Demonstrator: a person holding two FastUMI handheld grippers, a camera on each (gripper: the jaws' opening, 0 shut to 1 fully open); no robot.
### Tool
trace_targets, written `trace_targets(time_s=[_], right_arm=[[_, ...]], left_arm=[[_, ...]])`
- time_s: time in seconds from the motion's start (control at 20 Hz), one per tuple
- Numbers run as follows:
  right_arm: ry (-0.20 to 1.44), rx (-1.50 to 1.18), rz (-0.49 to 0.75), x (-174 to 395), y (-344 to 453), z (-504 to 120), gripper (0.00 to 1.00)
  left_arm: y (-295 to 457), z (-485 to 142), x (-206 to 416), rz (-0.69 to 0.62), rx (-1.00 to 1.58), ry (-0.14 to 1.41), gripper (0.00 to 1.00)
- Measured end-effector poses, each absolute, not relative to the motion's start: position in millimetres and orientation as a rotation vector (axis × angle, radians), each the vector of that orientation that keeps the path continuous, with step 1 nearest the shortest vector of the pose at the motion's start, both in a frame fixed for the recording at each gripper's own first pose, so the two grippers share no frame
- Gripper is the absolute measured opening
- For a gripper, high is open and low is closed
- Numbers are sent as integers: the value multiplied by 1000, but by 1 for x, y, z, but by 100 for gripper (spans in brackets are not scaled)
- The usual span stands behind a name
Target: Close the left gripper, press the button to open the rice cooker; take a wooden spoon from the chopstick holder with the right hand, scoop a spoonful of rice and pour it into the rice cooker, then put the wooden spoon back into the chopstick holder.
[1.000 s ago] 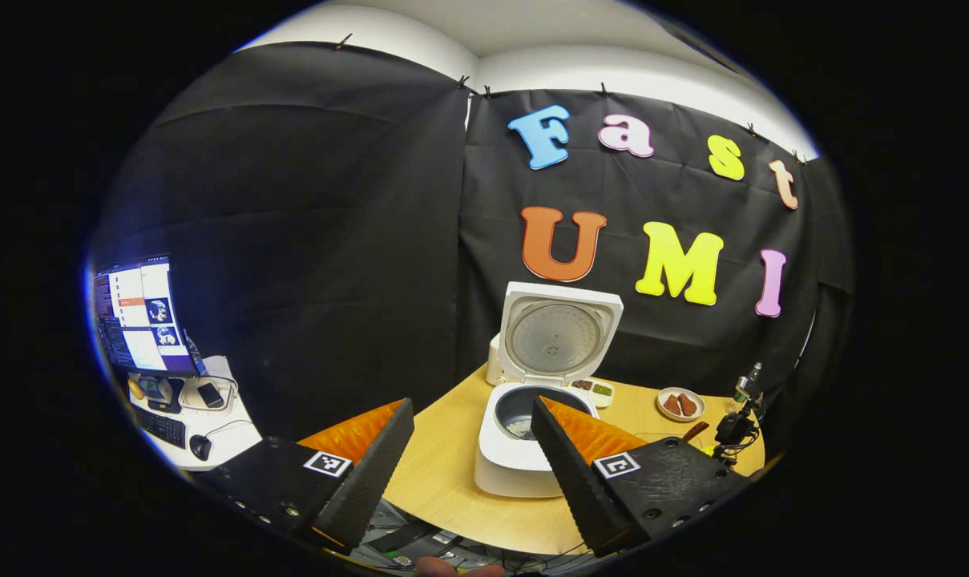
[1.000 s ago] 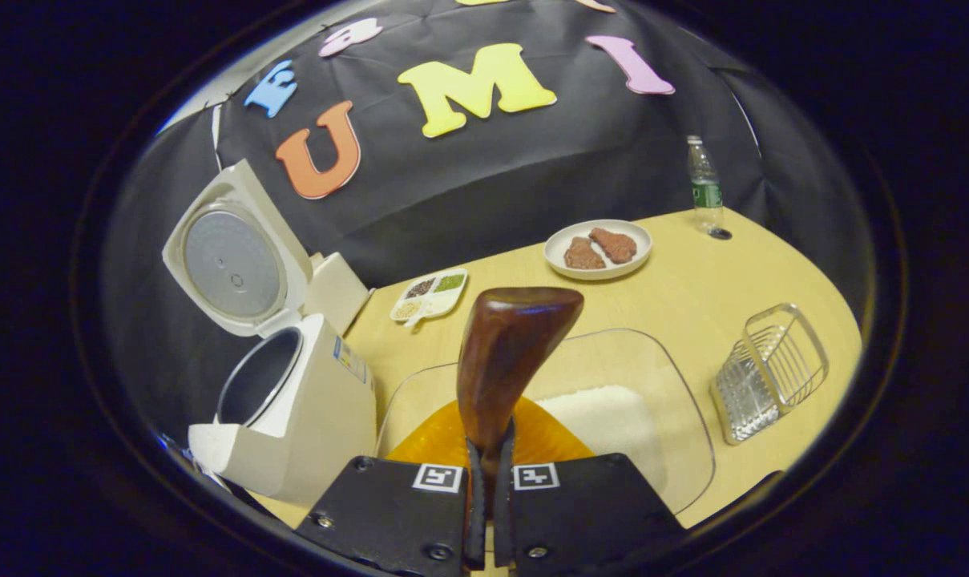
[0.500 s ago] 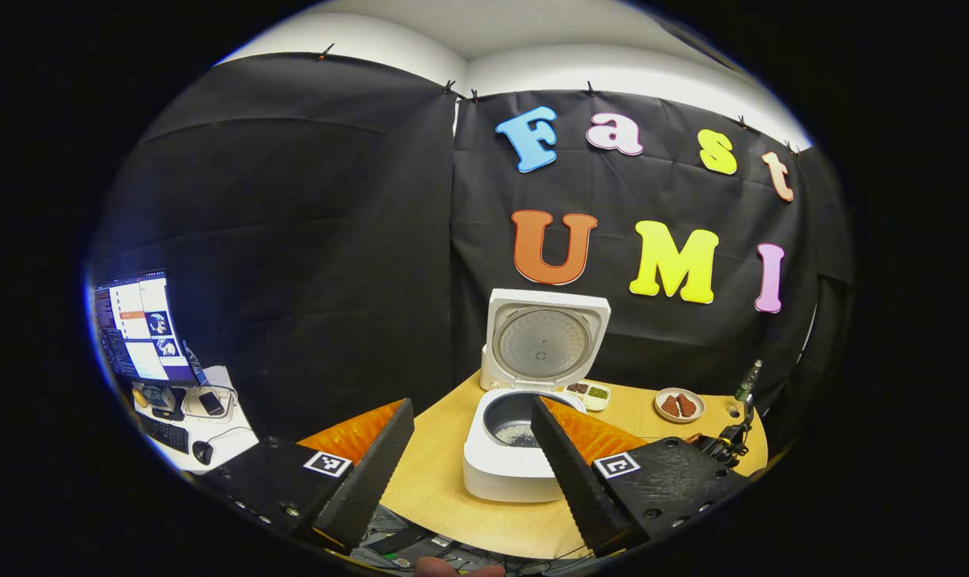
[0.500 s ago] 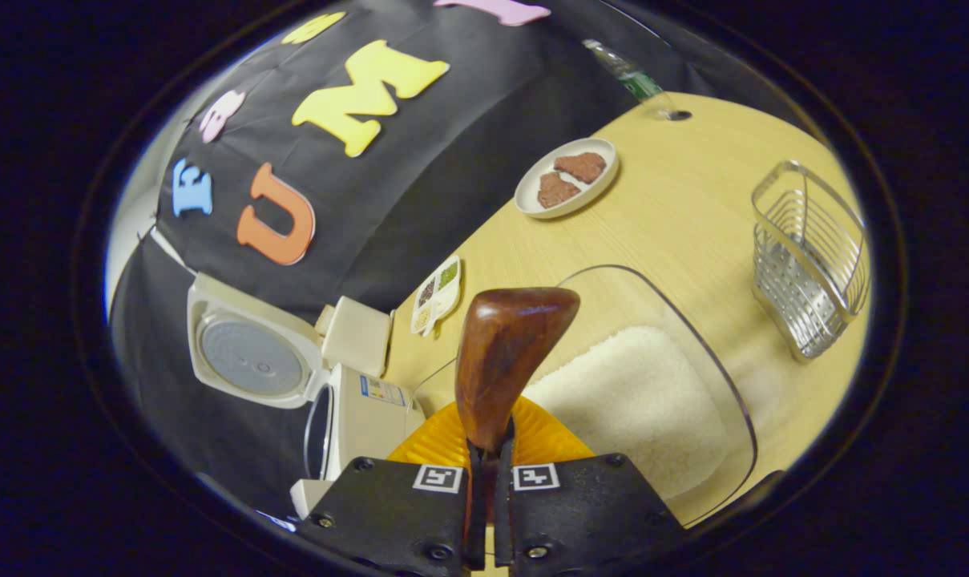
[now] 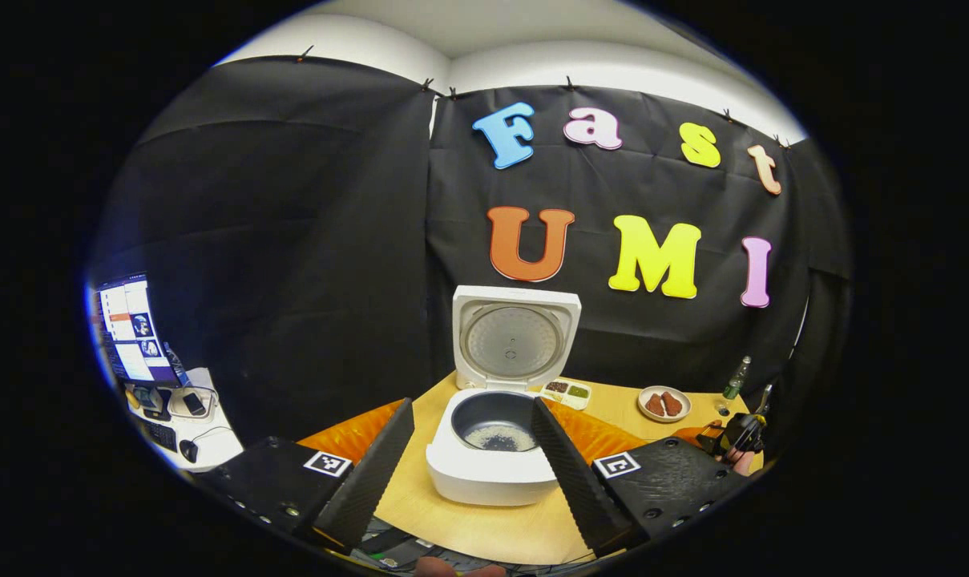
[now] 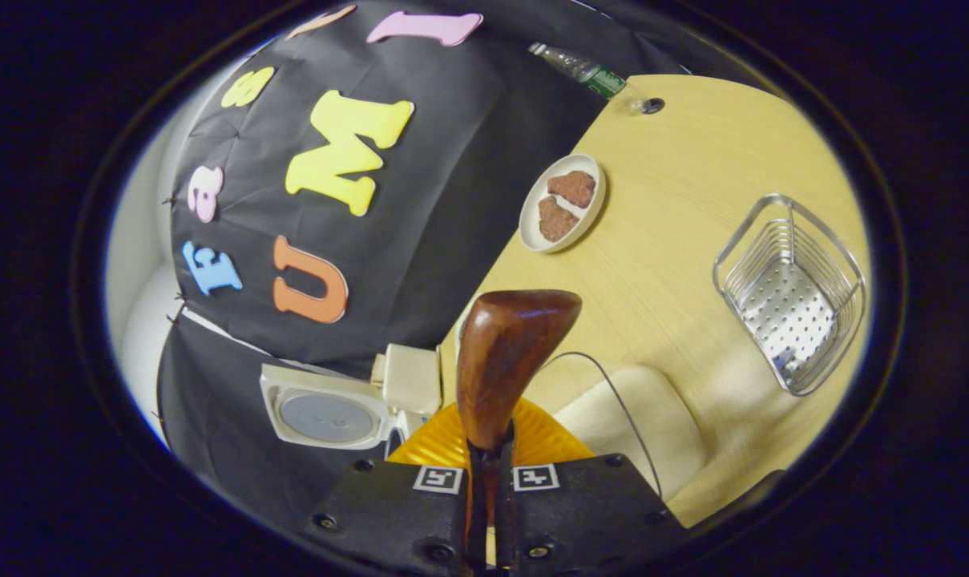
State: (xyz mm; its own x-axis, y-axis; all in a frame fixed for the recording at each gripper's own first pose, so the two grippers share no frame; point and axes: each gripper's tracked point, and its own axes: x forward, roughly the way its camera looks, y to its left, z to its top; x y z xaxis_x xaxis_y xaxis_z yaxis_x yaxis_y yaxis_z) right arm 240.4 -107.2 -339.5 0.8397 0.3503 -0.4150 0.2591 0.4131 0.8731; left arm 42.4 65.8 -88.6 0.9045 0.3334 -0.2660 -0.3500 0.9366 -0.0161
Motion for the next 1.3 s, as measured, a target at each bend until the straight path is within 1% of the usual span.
trace_targets(time_s=[0.1,0.15,0.2,0.4,0.55,0.7,0.9,1.05,1.3], right_arm=[[582,1173,103,247,-97,-309,10],[573,1165,128,254,-87,-295,7],[564,1157,154,262,-76,-280,9],[533,1130,283,301,-15,-224,9],[519,1077,359,327,37,-204,9],[546,973,407,348,85,-211,9],[569,829,449,362,130,-234,9],[566,700,464,367,147,-253,9],[536,508,487,376,160,-267,10]], left_arm=[[61,-88,43,352,-64,255,94],[62,-87,41,357,-59,250,94],[62,-88,39,362,-52,248,94],[66,-85,23,386,-29,236,94],[74,-83,10,411,-24,224,94],[80,-81,-1,442,-26,219,94],[84,-86,-14,487,-35,231,94],[86,-92,-25,517,-40,250,94],[94,-91,-38,570,-59,247,94]])
